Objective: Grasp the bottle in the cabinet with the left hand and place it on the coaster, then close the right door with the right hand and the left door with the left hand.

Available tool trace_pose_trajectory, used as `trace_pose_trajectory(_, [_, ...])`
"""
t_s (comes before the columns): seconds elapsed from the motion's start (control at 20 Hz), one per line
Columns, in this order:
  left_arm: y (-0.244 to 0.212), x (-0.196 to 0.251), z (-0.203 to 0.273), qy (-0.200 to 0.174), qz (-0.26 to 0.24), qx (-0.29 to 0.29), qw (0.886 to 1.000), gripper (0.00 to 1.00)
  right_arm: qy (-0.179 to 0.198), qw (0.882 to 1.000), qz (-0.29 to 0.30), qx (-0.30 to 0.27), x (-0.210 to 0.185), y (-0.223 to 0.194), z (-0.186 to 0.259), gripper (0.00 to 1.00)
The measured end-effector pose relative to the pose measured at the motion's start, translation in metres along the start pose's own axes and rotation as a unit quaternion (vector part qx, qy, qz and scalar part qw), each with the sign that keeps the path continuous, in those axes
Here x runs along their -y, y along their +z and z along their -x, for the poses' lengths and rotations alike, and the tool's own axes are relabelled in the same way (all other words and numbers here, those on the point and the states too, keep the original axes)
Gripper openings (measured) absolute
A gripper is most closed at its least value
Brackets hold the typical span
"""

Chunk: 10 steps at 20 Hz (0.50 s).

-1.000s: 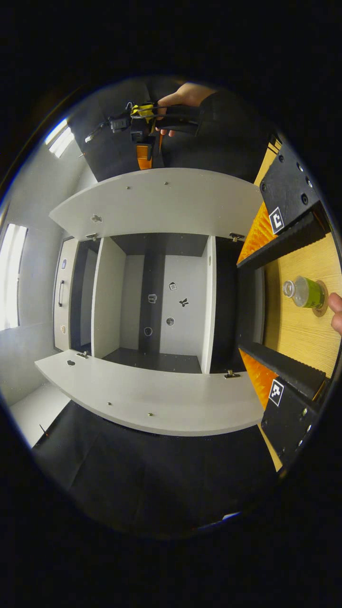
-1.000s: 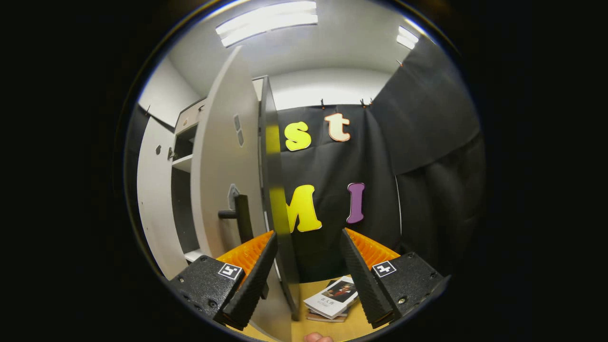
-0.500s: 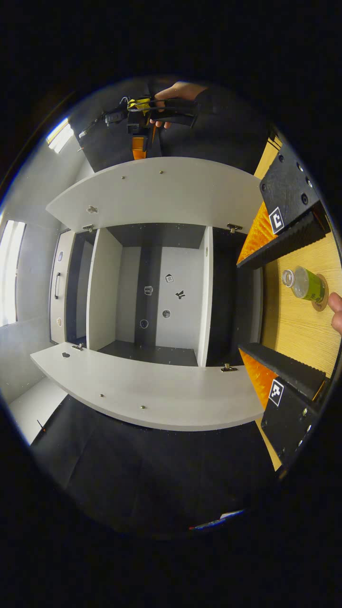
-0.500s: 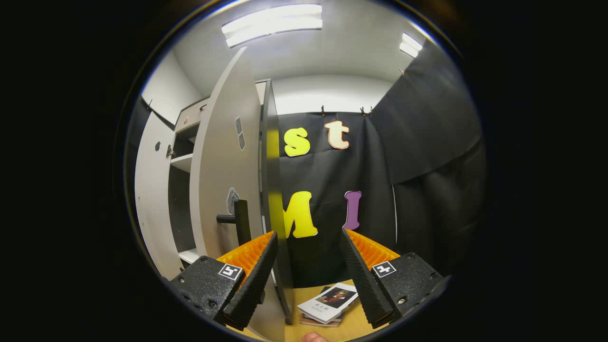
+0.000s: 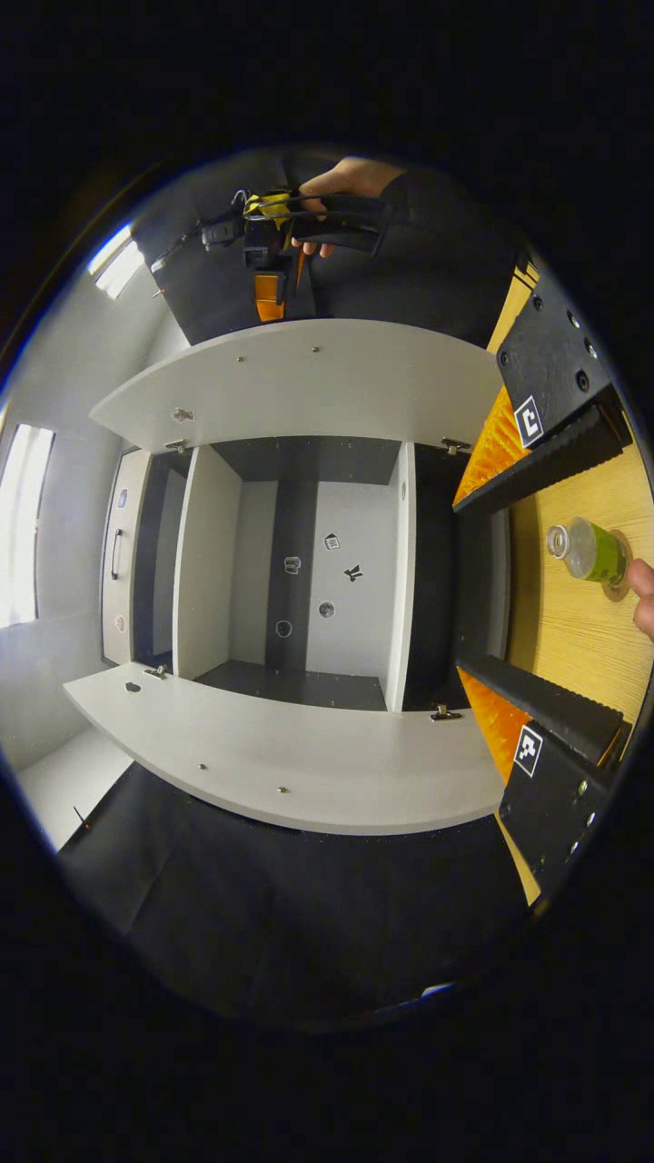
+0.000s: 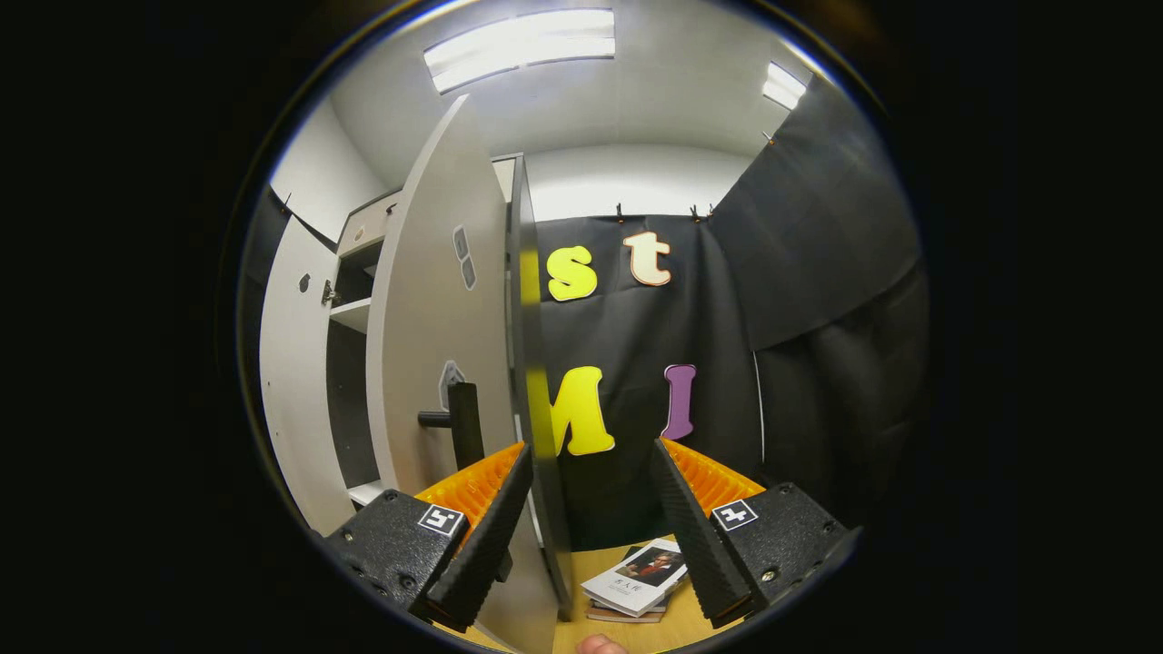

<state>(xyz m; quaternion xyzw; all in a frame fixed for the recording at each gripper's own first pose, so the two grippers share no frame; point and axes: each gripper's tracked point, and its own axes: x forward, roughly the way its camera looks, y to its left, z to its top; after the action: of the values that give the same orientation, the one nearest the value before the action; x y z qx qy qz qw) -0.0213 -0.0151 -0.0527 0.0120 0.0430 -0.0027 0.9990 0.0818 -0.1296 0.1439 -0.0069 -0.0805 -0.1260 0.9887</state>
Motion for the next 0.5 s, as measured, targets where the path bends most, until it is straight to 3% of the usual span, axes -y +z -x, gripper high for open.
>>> trace_pose_trajectory(0.15, [0.0,-0.003,0.0,0.003,0.0,-0.001,1.0,0.9,0.019,1.0,0.005,-0.002,-0.019,-0.001,0.0,0.81])
trace_pose_trajectory(0.2, [0.0,-0.005,0.001,0.006,-0.001,-0.001,1.0,0.95,0.027,1.0,0.002,-0.001,-0.026,-0.003,-0.001,0.81])
trace_pose_trajectory(0.35, [0.0,-0.011,0.002,0.015,0.0,0.0,1.0,0.9,0.057,0.998,-0.024,-0.008,-0.052,-0.01,-0.003,0.82])
trace_pose_trajectory(0.4, [0.0,-0.012,0.003,0.017,0.0,0.0,1.0,0.95,0.067,0.997,-0.031,-0.009,-0.06,-0.012,-0.005,0.82])
trace_pose_trajectory(0.5, [0.0,-0.018,0.005,0.024,0.0,0.0,1.0,0.94,0.078,0.996,-0.036,-0.004,-0.073,-0.015,-0.009,0.82])
